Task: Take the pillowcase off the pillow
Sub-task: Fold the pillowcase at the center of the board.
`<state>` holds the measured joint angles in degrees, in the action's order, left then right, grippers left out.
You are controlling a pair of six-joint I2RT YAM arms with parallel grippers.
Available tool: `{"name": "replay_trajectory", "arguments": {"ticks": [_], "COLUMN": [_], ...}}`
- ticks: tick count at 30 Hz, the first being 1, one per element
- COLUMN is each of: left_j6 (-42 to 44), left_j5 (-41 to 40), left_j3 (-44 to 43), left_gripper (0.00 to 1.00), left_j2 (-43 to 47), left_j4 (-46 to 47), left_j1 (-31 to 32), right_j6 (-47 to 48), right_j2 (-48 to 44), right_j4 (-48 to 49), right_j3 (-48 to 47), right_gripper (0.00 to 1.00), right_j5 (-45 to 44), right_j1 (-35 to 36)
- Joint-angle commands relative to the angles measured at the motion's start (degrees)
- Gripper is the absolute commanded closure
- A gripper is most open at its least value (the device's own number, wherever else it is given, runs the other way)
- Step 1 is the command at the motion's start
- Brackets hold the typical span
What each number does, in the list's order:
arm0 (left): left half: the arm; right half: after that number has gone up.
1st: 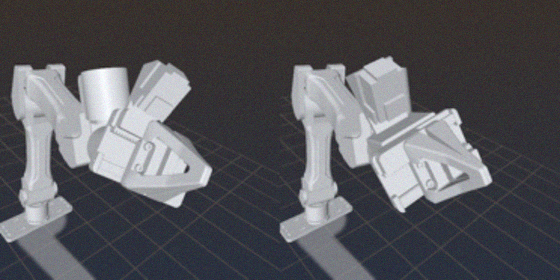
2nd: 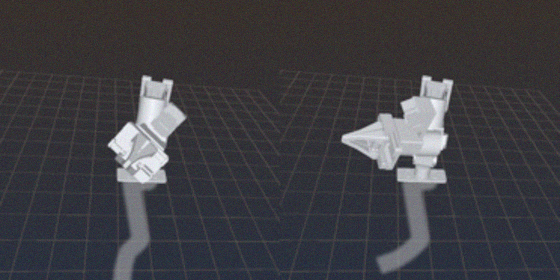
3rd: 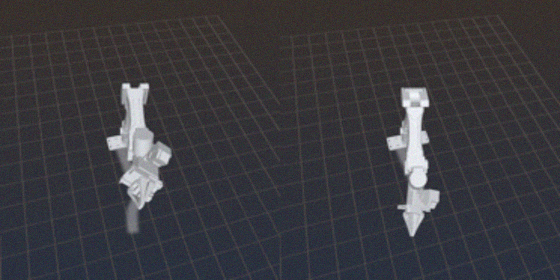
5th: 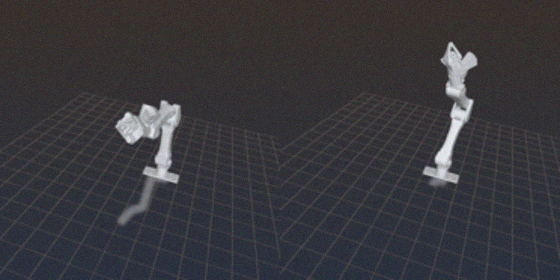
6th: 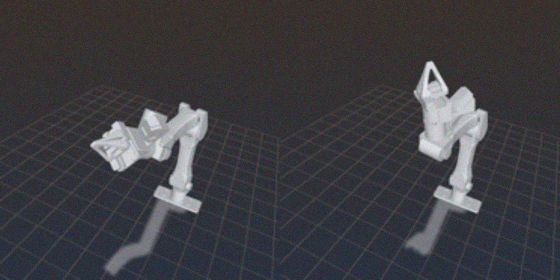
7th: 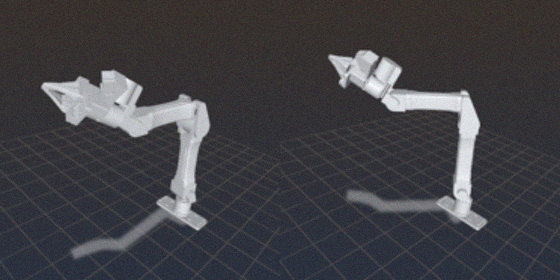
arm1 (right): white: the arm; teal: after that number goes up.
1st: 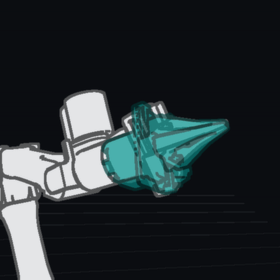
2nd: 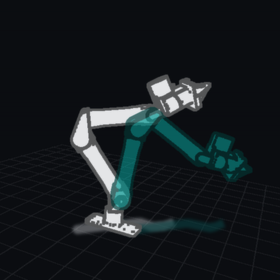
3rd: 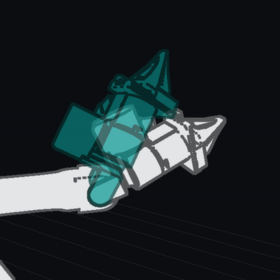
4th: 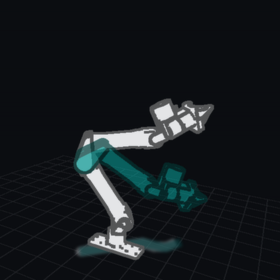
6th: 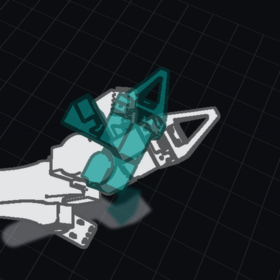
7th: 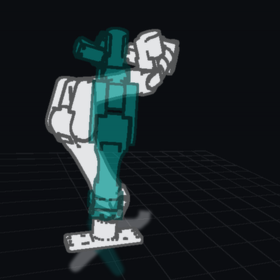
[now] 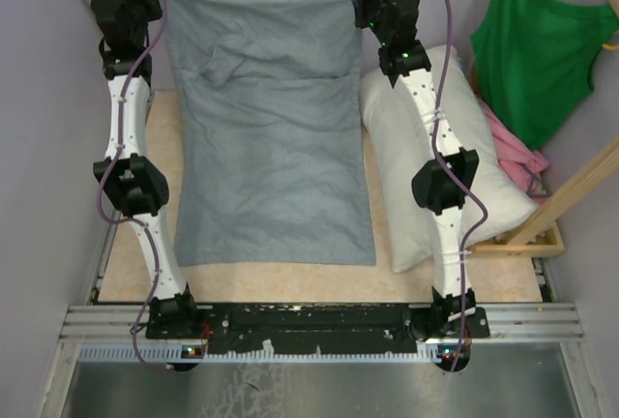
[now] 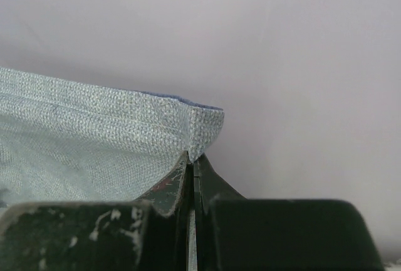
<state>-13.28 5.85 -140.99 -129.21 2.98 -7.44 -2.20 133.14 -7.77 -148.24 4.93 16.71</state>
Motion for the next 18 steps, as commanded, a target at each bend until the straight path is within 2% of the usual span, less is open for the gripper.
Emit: {"name": "replay_trajectory", "arguments": {"ticks": [1,5,7,10,13,18], "left_j6": [-2.1,-0.9,-0.4,0.0,0.9,2.7], "left_j5": [3.5,4.1,4.3,3.4,2.9,-2.6], "left_j3": [-2.7,1.1,5.9,16.1,26.7,41.0], "left_gripper": [1.0,1.0,1.0,1.0,1.0,1.0], "left_j2": [1.2,3.7,6.1,11.4,18.0,29.0], "left_j4": [6.1,4.2,1.6,-1.2,-2.3,-7.0], "left_j1": [-0.8,-1.0,-1.0,-1.0,-1.0,-1.0], "right_j6": [0.3,1.1,1.0,-0.2,-1.5,-4.5], "right_j2": [-6.4,-8.3,-10.6,-16.7,-25.7,-40.6], "right_j4": [6.1,3.5,2.3,3.4,7.8,13.7], "right_j3": [-4.0,-1.7,3.0,15.0,30.9,53.5], "right_gripper": [1.0,1.0,1.0,1.0,1.0,1.0], "right_j5": [0.6,0.4,-0.3,-1.4,-1.4,-2.2], "right_j1": [-2.0,-2.1,-2.0,-2.0,-2.0,-2.1]}}
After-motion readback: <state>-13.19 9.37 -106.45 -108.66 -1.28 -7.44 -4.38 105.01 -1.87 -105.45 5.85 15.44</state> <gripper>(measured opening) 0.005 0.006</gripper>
